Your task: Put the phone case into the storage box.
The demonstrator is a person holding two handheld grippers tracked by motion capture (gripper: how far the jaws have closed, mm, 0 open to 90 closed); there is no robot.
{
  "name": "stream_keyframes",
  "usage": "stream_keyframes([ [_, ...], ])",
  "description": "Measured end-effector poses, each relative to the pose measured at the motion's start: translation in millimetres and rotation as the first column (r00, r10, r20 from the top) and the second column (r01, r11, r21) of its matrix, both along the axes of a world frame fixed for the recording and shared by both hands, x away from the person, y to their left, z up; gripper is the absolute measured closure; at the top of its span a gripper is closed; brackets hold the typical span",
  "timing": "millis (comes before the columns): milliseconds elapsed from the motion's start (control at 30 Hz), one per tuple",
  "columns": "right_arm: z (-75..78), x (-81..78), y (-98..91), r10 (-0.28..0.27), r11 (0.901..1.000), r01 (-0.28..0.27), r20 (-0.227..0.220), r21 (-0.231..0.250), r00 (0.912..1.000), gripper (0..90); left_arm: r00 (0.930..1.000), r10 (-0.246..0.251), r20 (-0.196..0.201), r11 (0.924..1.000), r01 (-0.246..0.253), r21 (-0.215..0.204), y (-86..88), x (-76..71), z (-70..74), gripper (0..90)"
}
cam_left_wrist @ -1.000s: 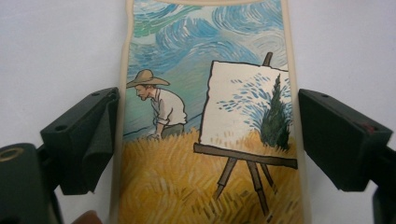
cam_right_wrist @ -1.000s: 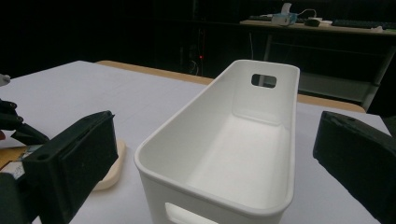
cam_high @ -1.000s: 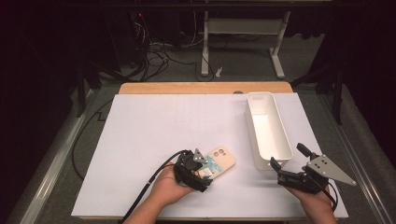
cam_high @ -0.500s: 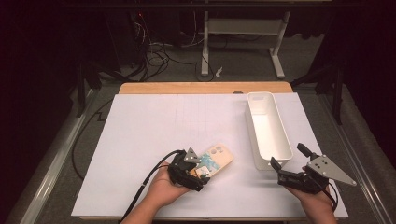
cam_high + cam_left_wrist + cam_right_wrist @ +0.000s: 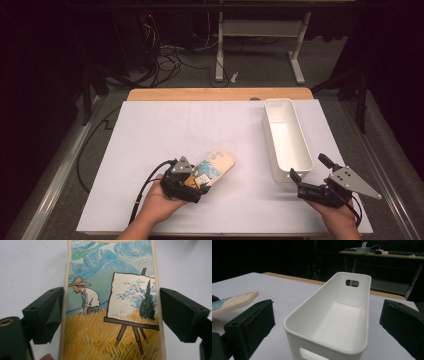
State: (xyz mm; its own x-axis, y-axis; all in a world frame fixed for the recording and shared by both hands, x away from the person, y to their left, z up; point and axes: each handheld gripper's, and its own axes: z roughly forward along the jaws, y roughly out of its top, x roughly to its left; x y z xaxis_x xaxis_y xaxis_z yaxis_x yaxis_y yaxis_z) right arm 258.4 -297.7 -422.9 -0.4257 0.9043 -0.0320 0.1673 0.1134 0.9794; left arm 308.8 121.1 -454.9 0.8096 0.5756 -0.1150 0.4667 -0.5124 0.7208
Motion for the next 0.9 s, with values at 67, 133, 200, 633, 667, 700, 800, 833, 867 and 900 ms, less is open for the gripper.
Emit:
stream_keyframes([
  [67,-0.1,0.0,0.3,0.001,1.0,-0.001,-0.003,0.002,1.0,0.2,1.0,0.009,0.001,0.9999,-0.009,-0.012,7.5,-0.5,1.2,11.8],
  [133,-0.2,-0.1,0.8,0.001,1.0,-0.001,-0.003,-0.001,1.0,0.2,0.9998,0.02,0.008,0.9996,-0.019,-0.018,14.6,-1.2,1.9,11.8],
  [200,-0.2,-0.3,0.9,0.001,1.0,-0.001,-0.002,-0.001,1.0,0.2,0.9994,0.03,0.015,0.9989,-0.03,-0.037,21.8,-2.8,2.2,11.8],
  [633,-0.9,-0.4,2.3,0.005,1.0,-0.005,-0.003,-0.008,1.0,0.2,0.994,0.083,0.072,0.9898,-0.074,-0.122,54.5,-15.3,-4.5,11.6],
  [667,-0.9,-0.3,2.2,0.005,1.0,-0.005,-0.004,-0.008,1.0,0.2,0.9933,0.089,0.074,0.9889,-0.079,-0.126,56.3,-15.5,-4.5,11.6],
  [700,-0.9,-0.3,2.2,0.005,1.0,-0.005,-0.004,-0.008,1.0,0.2,0.9933,0.089,0.074,0.9889,-0.079,-0.126,56.3,-15.5,-4.5,11.5],
  [800,-1.0,-0.1,1.5,0.003,1.0,-0.003,-0.004,-0.006,1.0,0.2,0.9903,0.114,0.08,0.9825,-0.1,-0.157,62.2,-17.0,-5.3,11.4],
  [833,-0.8,-0.3,1.3,0.003,1.0,-0.003,-0.003,-0.006,1.0,0.2,0.9896,0.117,0.083,0.9801,-0.102,-0.17,63.6,-17.5,-5.8,11.4],
  [867,-0.7,-0.5,1.3,0.003,1.0,-0.003,-0.002,-0.006,1.0,0.2,0.9898,0.118,0.08,0.978,-0.102,-0.182,65.0,-17.8,-6.0,11.4],
  [900,-0.6,-0.8,1.6,0.004,1.0,-0.004,-0.001,-0.004,1.0,0.2,0.9898,0.118,0.08,0.978,-0.102,-0.182,65.0,-17.8,-6.0,11.4],
])
